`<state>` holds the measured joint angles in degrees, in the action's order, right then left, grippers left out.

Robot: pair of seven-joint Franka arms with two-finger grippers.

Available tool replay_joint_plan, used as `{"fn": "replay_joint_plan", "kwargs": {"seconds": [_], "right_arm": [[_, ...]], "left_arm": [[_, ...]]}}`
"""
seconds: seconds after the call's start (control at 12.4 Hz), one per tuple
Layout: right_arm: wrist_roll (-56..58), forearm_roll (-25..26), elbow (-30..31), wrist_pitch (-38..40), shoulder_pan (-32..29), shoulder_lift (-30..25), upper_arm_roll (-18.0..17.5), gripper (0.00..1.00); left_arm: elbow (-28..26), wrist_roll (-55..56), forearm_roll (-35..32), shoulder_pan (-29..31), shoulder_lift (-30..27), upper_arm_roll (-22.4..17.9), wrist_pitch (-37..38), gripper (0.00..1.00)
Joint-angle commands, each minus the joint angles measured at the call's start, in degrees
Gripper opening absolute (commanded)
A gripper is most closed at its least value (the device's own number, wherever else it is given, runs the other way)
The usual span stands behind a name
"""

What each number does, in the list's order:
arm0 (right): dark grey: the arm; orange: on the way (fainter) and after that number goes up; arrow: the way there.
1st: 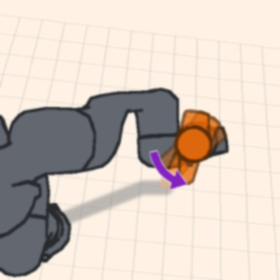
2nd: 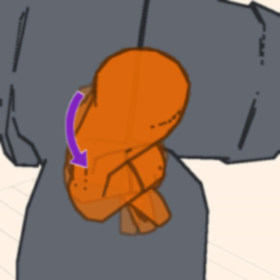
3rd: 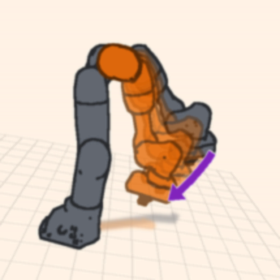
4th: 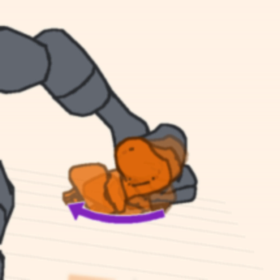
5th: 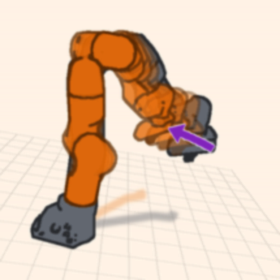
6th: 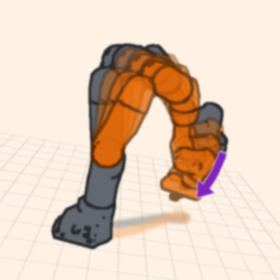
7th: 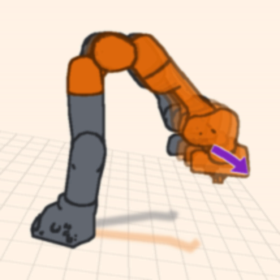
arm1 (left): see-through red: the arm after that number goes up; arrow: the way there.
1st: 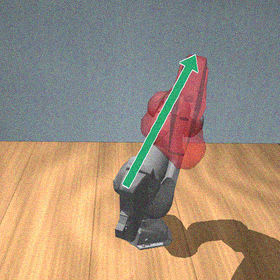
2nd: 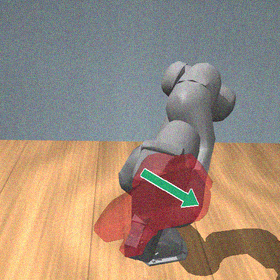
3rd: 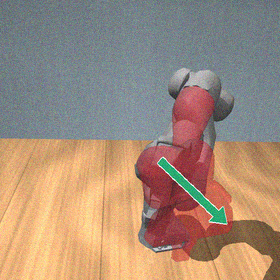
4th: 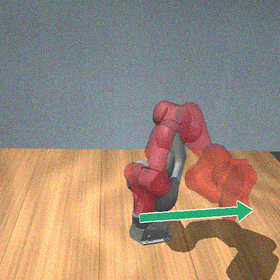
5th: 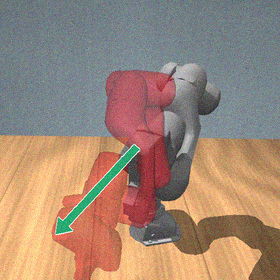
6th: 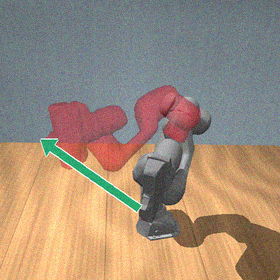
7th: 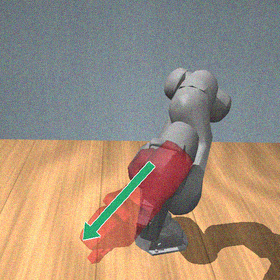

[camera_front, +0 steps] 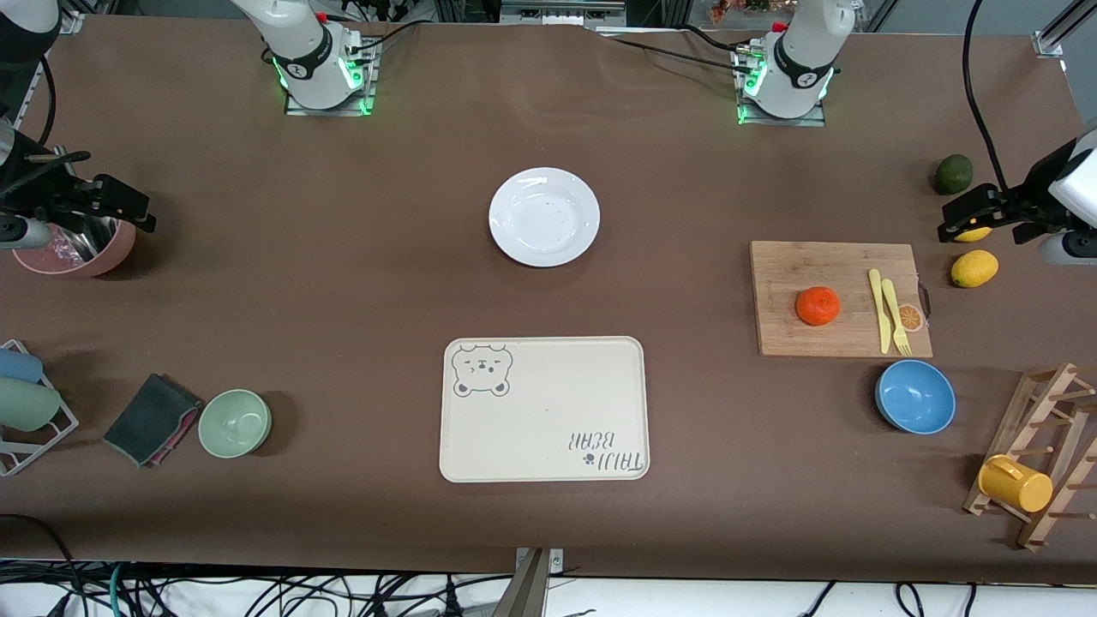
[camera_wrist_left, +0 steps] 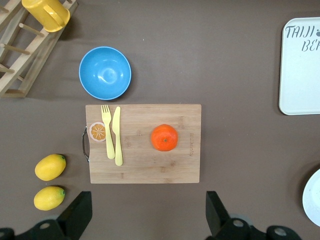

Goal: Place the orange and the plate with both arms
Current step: 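Lower the left gripper onto the orange on the cutting board and grasp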

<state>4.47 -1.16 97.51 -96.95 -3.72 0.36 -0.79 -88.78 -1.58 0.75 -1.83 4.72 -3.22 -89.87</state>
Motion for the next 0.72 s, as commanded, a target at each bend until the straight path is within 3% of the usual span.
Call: {"fn": "replay_joint_plan", "kwargs": {"seconds": [0.0, 0.48, 0.64], "right_arm": [[0.45, 0.02, 0.31, 0.45, -0.76, -0.8, -0.71, 1.0], [0.54, 0.02, 0.4, 0.54, -0.76, -0.8, -0.71, 1.0], [0.54, 0.02, 0.4, 0.89, -0.76, -0.8, -0.62, 1.0]], "left_arm": [[0.8, -1.05, -0.56, -0.55, 5.54, -0.03, 0.57, 1.0], [0.63, -0.79, -3.12, -0.81, 15.74, 0.14, -0.13, 1.0], [0.02, -0.79, -1.98, -0.72, 20.84, 0.32, -4.32, 1.0]]}}
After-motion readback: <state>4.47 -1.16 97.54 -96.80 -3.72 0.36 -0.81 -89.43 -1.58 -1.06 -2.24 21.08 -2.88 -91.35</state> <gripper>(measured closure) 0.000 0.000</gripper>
